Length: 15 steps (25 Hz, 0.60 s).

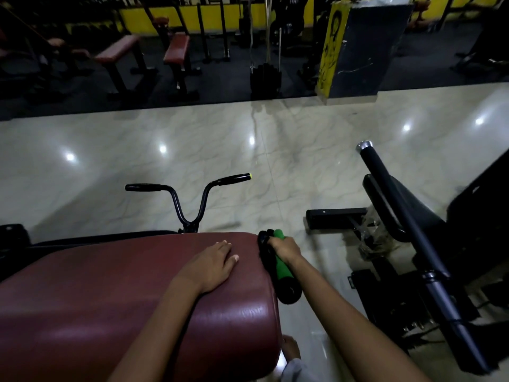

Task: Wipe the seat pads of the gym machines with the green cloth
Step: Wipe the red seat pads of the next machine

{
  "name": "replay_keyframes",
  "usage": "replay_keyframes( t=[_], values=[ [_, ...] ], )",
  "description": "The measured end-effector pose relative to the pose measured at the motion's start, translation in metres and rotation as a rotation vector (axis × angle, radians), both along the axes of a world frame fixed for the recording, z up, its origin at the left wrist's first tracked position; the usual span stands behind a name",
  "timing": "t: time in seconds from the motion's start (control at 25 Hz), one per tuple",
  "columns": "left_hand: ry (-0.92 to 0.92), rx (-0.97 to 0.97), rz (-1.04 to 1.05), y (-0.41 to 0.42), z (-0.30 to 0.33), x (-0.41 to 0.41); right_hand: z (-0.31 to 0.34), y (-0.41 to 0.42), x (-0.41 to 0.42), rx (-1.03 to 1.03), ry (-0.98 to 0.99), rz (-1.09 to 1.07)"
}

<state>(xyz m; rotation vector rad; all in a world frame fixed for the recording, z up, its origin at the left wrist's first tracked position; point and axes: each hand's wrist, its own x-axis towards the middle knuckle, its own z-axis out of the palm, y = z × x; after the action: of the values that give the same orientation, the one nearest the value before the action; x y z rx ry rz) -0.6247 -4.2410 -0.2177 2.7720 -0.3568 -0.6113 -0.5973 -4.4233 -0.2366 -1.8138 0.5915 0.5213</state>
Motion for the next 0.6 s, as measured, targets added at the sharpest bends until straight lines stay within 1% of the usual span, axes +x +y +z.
replay_keyframes(
  t=[0.12,0.24,0.32,0.48,0.52,0.6],
  values=[
    [-0.002,0.001,0.011,-0.002,0.001,-0.002,0.006,-0.003,-0.021,-0.023,-0.04,0.016],
    [0.008,0.006,0.001,0.0,0.001,-0.003,0.011,-0.006,-0.055,0.0,-0.117,-0.005],
    [0.014,0.002,-0.018,0.002,0.002,-0.005,0.012,-0.006,-0.057,-0.017,-0.129,-0.02],
    [-0.014,-0.015,-0.047,0.002,0.012,-0.016,0.017,-0.002,-0.038,-0.06,-0.09,-0.046],
    [-0.028,-0.029,-0.04,0.001,0.014,-0.021,0.019,-0.001,-0.041,-0.045,-0.097,-0.048],
    [-0.062,-0.043,-0.014,0.001,0.015,-0.031,0.018,-0.001,-0.062,0.004,-0.173,-0.051]
  ],
)
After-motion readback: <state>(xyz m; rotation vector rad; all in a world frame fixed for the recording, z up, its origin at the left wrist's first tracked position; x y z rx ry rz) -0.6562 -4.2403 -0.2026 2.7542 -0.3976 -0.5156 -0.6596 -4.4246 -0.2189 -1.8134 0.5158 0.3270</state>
